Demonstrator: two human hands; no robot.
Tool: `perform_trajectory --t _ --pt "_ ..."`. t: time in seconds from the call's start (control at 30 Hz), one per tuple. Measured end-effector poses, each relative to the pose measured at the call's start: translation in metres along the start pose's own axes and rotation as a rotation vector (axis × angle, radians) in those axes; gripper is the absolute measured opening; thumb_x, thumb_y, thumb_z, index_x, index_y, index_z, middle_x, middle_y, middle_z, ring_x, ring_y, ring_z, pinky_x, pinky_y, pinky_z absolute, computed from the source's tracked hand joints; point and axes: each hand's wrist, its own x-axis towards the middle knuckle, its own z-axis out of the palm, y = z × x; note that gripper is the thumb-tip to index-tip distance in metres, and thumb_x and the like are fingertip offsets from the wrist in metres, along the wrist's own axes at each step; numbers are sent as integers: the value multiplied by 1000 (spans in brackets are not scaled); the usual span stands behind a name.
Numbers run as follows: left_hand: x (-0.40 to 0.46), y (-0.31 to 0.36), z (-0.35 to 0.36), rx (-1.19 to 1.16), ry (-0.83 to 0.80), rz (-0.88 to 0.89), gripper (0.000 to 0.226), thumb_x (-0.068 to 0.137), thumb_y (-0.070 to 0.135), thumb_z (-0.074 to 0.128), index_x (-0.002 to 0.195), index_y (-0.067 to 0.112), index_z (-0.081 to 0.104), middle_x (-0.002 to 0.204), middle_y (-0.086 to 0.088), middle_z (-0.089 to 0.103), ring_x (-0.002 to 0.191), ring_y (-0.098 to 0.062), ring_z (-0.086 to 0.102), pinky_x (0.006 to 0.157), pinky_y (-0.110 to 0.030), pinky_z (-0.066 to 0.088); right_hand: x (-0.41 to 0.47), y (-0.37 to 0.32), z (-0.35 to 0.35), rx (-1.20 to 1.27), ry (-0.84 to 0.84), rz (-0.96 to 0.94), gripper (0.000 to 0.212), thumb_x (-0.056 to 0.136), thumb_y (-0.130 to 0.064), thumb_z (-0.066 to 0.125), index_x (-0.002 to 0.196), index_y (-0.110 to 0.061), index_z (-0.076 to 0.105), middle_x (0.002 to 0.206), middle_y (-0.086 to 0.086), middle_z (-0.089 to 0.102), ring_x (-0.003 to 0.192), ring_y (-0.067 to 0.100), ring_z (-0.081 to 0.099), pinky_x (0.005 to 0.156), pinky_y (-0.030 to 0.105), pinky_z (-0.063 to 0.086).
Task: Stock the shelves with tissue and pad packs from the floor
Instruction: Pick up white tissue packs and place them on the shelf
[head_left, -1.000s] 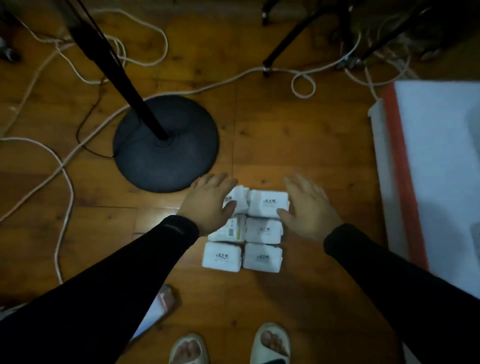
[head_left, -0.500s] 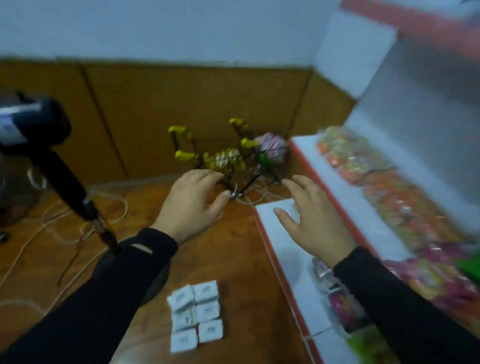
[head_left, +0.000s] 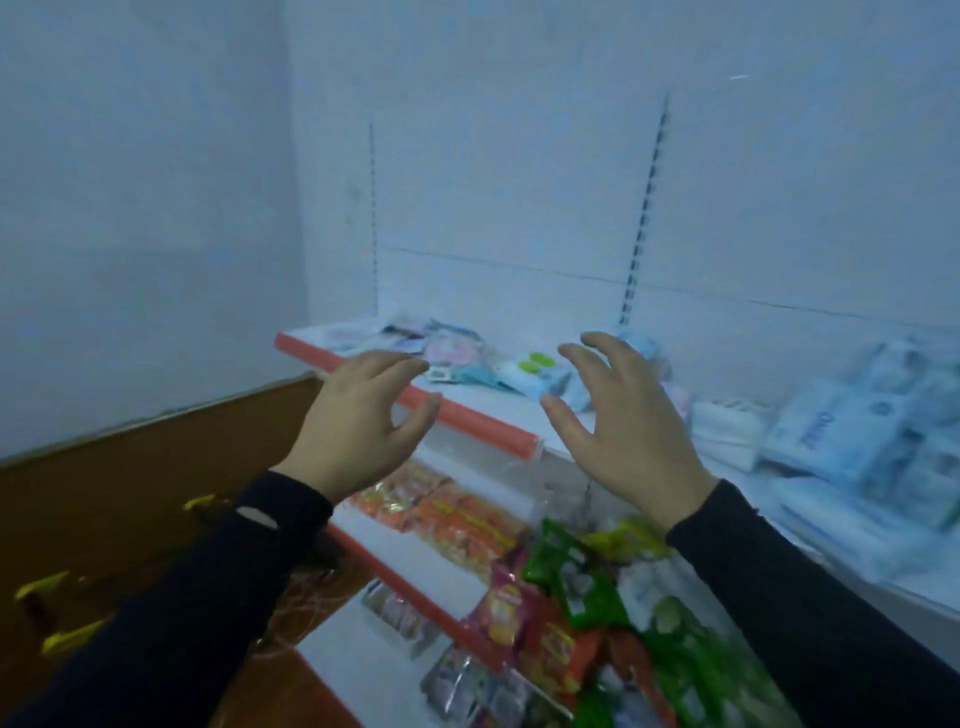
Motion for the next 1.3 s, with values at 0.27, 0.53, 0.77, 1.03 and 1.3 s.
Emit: perform_trajectory --t 0.27,0.53,0.77,1.03,1.3 --pt "99 144 79 -110 -149 177 68 84 62 31 125 16 59 123 -4 62 116 -22 52 97 -30 38 -29 154 -89 -178 -68 166 50 92 -43 54 133 -15 52 140 10 45 128 28 42 106 37 34" --pt "152 229 166 -131 -394 244 54 90 51 51 135 20 50 135 -1 53 123 -21 47 101 -29 35 -32 243 -119 -319 -319 195 63 90 -56 45 144 -23 38 149 5 34 137 22 30 112 34 24" --pt "178 277 233 31 -693 246 68 80 67 49 133 24 43 123 -13 55 113 -31 49 94 -41 40 -37 273 -104 -536 -540 236 96 61 -82 23 141 -31 39 149 1 33 134 24 32 111 41 22" --pt "194 278 256 -47 -673 200 65 78 59 56 132 25 42 118 -10 62 111 -30 53 95 -38 42 -24 285 -85 -562 -520 258 74 84 -61 54 146 -26 32 153 7 26 139 26 23 114 40 18" --pt "234 254 205 -286 -287 121 68 75 50 65 134 24 45 118 -11 53 106 -31 49 89 -36 42 -6 281 -74 -333 -496 199 58 96 -35 51 148 -24 28 157 8 15 143 27 13 116 37 13"
